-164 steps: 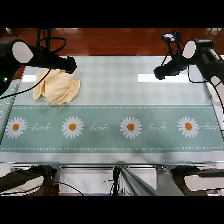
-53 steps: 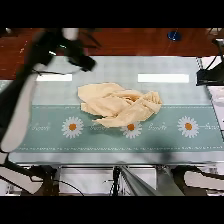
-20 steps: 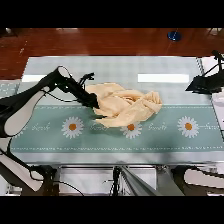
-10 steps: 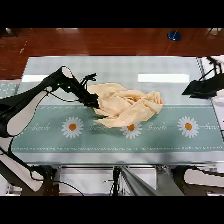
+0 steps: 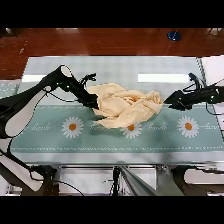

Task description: Fold the shirts.

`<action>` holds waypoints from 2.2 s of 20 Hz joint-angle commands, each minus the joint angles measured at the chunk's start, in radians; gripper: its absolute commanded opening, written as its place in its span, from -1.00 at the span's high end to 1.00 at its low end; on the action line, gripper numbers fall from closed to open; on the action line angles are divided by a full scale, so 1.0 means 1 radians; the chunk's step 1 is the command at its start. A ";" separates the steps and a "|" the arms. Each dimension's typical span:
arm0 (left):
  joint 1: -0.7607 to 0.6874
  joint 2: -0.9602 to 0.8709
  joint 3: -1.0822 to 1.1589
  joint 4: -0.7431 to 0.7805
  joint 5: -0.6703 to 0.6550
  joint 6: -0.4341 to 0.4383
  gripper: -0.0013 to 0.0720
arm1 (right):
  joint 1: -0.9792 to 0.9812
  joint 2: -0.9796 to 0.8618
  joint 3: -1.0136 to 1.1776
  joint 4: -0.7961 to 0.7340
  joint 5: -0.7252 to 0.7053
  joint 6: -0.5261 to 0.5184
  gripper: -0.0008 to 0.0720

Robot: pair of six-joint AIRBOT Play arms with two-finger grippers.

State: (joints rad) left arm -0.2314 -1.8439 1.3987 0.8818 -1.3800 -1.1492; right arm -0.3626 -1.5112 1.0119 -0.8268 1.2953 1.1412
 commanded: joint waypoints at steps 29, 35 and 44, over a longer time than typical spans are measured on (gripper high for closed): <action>0.002 0.668 0.665 0.464 -0.143 -0.166 0.83 | 0.027 0.665 0.569 -0.046 -0.182 0.165 0.89; 0.000 0.787 0.665 0.415 -0.232 -0.234 0.83 | 0.028 0.669 0.643 -0.143 0.157 0.240 0.89; -0.047 0.795 0.486 0.251 -0.389 -0.357 0.83 | 0.028 0.704 0.641 -0.129 0.481 0.307 0.89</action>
State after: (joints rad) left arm -0.2485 -1.0527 1.9717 1.2095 -1.7416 -1.4704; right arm -0.3351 -0.8017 1.6520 -0.9581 1.6463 1.4284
